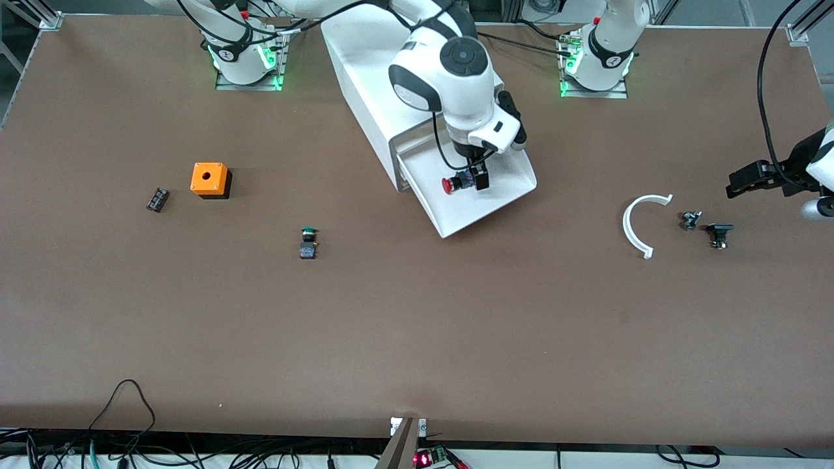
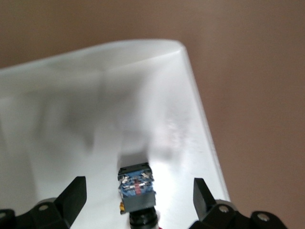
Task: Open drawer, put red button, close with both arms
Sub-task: 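Open the right gripper and withdraw it while the left gripper approaches the drawer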
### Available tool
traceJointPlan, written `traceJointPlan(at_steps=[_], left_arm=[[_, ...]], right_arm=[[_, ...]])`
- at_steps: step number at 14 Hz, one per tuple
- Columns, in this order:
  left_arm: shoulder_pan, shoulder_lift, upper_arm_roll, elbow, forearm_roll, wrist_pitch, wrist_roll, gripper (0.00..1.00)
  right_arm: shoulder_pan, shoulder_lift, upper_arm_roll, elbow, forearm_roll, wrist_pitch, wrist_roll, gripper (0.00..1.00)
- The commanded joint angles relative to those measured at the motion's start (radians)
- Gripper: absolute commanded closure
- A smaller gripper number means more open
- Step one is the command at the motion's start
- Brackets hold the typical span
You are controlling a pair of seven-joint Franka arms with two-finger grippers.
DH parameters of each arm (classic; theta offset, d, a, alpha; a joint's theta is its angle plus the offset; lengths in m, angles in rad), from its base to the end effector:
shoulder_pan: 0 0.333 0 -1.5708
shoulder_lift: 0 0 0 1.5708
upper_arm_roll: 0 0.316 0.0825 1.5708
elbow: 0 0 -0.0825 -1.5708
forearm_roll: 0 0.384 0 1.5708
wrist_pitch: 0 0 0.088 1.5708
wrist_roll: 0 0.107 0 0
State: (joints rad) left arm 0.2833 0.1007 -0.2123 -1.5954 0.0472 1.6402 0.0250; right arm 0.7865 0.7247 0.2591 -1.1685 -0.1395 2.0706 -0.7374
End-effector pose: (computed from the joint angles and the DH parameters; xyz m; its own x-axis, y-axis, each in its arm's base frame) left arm 0.5843 0.0518 0.5625 0.9976 0.0425 -0.0542 0.0413 -0.9989 -0.0243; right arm 0.4400 0.6277 0.3929 -0.1922 0.9663 0.1711 0.9788 0.1761 0.1048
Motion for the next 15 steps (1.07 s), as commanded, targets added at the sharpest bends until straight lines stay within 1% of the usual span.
traceJointPlan(at_steps=[1,4,5,6,7,9,11,12,14,15], left_arm=[[-0.012,0.025,-0.006,0.012,0.034,0.044,-0.016,0.0],[-0.021,0.068,-0.015,-0.012,0.022,0.101,-0.114,0.0],[-0.048,0.094,-0.028,-0.02,0.02,0.131,-0.163,0.0],[-0.061,0.123,-0.035,-0.038,0.02,0.179,-0.228,0.0],[-0.067,0.141,-0.059,-0.066,0.02,0.24,-0.29,0.0],[-0.093,0.163,-0.088,-0.16,0.02,0.378,-0.39,0.0],[-0.127,0.171,-0.12,-0.269,0.02,0.533,-0.518,0.0],[-0.14,0.188,-0.142,-0.308,0.02,0.608,-0.587,0.0],[-0.197,0.215,-0.151,-0.375,0.02,0.746,-0.712,0.0],[-0.229,0.232,-0.15,-0.4,0.02,0.789,-0.765,0.0]], right_arm=[[-0.051,-0.112,-0.006,-0.011,-0.009,-0.033,0.09,0.0],[-0.171,-0.194,-0.004,-0.011,-0.009,-0.124,0.144,0.0],[-0.208,-0.215,-0.006,-0.011,-0.009,-0.13,0.188,0.0],[-0.254,-0.228,-0.006,-0.017,-0.011,-0.135,0.255,0.0],[-0.295,-0.235,-0.006,-0.028,-0.012,-0.156,0.298,0.0],[-0.387,-0.257,-0.006,-0.057,-0.003,-0.172,0.366,0.0],[-0.478,-0.28,-0.006,-0.072,0.001,-0.182,0.529,0.0],[-0.515,-0.301,-0.008,-0.116,0.0,-0.184,0.638,0.0],[-0.567,-0.321,-0.008,-0.181,-0.008,-0.185,0.871,0.0],[-0.59,-0.335,-0.011,-0.207,-0.008,-0.199,1.014,0.0]])
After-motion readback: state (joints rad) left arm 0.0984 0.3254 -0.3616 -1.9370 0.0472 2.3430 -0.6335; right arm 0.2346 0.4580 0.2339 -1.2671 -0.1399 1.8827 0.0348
